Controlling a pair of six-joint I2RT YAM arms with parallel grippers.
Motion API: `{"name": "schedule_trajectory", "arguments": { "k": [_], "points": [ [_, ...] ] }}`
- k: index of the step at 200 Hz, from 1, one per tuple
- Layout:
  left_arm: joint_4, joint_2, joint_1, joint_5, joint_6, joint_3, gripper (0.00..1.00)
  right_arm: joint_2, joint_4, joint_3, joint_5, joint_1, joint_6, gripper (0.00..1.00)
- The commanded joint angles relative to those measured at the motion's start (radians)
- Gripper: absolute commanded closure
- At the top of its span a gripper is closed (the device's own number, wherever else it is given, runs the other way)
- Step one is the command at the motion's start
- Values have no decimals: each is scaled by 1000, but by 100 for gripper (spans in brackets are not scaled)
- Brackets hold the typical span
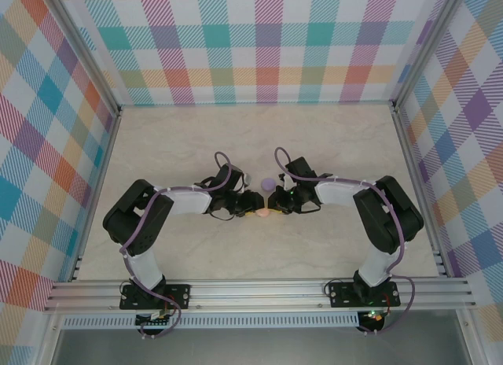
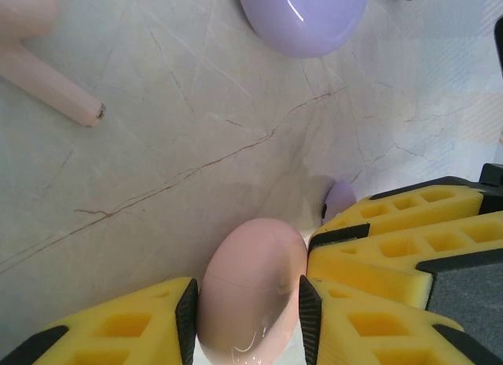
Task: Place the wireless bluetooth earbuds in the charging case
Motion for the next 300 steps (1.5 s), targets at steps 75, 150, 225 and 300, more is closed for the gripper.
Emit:
{"name": "schedule_trajectory", "arguments": {
  "k": [75, 150, 225, 300],
  "points": [
    [30, -11, -14, 10, -19, -3, 82, -23, -35, 15, 35, 12, 2, 83],
    [96, -307, 8, -124, 84, -83, 84, -363, -54, -31, 144, -25, -97, 47],
    [250, -565, 31, -84, 268, -30, 77, -552, 101, -21, -367, -195, -288, 42],
    [382, -548, 32, 85, 220, 36, 80, -587, 288, 4, -519, -201, -228, 45]
  ]
}}
